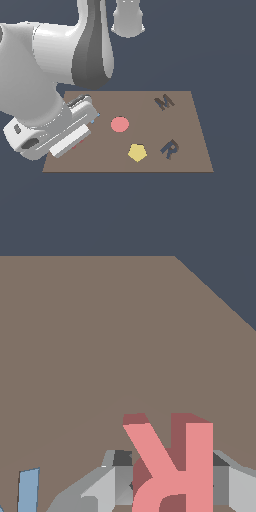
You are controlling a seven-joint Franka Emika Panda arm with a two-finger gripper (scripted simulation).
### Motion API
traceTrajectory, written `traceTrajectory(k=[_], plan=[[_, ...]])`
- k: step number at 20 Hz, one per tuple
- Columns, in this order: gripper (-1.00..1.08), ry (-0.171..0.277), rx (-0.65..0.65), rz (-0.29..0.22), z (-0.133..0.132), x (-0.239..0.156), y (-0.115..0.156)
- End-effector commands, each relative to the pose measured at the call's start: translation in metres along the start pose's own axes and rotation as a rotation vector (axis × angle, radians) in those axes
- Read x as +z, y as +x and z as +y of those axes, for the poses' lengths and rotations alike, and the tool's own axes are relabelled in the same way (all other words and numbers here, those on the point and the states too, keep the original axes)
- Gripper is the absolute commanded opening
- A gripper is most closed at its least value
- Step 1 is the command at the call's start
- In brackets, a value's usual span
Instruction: Insert a designated object into the corresponding slot on a board.
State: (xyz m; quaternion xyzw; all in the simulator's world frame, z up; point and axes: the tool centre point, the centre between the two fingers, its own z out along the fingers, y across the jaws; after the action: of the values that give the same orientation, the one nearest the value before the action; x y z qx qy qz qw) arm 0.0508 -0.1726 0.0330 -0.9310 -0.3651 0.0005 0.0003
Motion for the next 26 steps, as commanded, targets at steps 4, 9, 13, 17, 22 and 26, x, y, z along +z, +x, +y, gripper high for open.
traceTrajectory(k=[4, 9, 13, 17, 22, 26], plan=[[-1.00, 0.000, 0.070, 0.000, -0.015, -0.001, 0.000], [-1.00, 0.000, 0.165, 0.000, -0.034, -0.001, 0.002], [-1.00, 0.000, 0.260, 0.001, -0.054, -0.001, 0.006], [-1.00, 0.000, 0.371, 0.001, -0.076, -0.002, 0.013], [-1.00, 0.000, 0.523, 0.001, -0.105, -0.003, 0.026], [-1.00, 0.000, 0.642, 0.001, -0.126, -0.003, 0.040]])
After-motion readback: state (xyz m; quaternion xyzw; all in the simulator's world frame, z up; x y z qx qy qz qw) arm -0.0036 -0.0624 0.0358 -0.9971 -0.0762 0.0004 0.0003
